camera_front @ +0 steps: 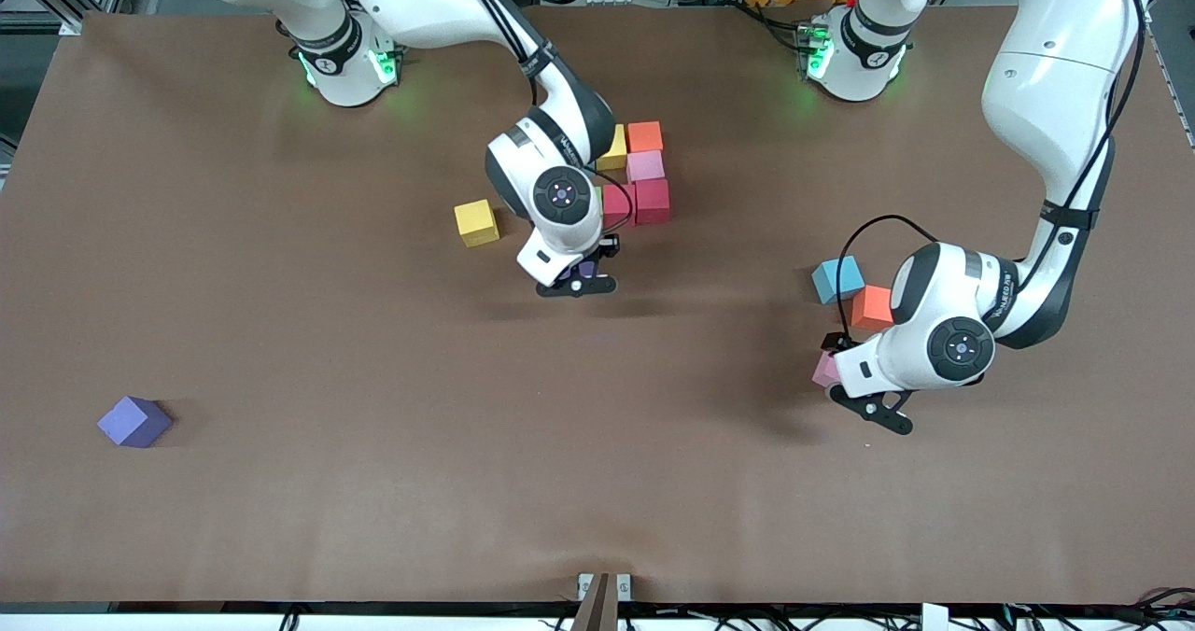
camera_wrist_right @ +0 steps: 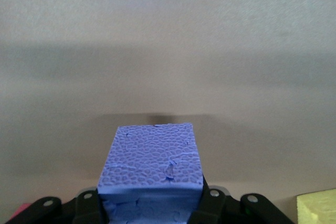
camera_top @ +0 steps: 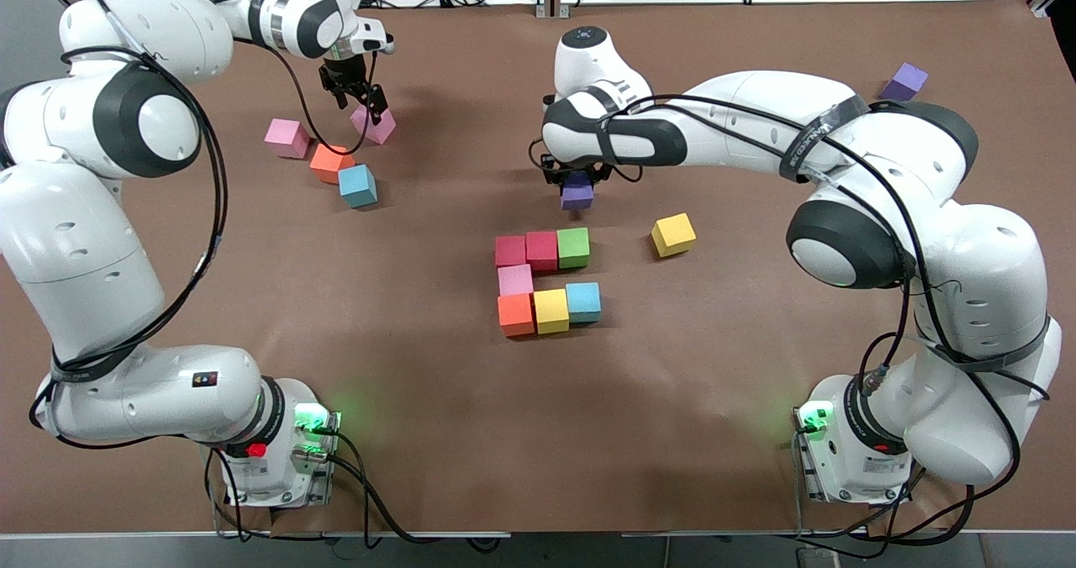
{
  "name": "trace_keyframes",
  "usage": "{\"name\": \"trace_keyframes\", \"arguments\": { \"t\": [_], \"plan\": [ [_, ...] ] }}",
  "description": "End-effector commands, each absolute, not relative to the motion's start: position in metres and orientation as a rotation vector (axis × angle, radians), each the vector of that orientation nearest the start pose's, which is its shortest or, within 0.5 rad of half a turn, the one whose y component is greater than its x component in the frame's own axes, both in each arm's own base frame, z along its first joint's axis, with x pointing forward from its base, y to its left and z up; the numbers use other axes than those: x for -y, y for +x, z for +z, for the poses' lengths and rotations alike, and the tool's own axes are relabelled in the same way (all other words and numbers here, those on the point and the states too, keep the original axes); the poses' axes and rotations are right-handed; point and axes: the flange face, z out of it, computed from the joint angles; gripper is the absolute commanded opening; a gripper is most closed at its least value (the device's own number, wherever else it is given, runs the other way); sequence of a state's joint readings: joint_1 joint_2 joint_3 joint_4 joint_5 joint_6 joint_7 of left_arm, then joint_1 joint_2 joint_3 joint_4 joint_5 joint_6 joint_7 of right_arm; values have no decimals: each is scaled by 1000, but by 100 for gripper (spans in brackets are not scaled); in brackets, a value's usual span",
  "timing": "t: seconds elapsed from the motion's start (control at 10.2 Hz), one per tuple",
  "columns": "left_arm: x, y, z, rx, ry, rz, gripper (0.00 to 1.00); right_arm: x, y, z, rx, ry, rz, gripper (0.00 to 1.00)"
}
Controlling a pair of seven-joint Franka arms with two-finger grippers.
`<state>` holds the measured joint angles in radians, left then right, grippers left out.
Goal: Form number 2 with 11 blocks
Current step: 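Lift the light pink cube while the right gripper lowers the purple cube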
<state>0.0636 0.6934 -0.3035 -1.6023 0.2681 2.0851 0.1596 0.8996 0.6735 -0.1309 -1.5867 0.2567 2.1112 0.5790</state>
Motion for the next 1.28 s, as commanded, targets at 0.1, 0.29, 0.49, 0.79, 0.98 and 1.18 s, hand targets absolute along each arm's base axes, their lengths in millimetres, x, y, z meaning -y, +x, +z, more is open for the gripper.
{"name": "trace_keyframes", "arguments": {
  "t": [0.1, 0.29, 0.49, 0.79, 0.98, 1.18],
  "plan": [
    [127, 658, 233, -709, -3068, 242, 100, -501, 459, 216, 100, -3122, 327, 58],
    [128, 659, 237, -702, -3079, 237, 100, -504, 453, 210, 115, -3128, 338, 58],
    [129, 658, 233, -701, -3081, 247, 100, -505, 447, 204, 125, -3133, 358, 58],
    [134, 658, 222, -708, -3090, 232, 100, -508, 437, 200, 145, -3142, 377, 58],
    [138, 659, 216, -723, -3087, 227, 100, -509, 435, 200, 148, -3144, 376, 58],
    [140, 658, 209, -738, -3079, 232, 100, -509, 434, 200, 151, -3143, 377, 59]
  ]
}}
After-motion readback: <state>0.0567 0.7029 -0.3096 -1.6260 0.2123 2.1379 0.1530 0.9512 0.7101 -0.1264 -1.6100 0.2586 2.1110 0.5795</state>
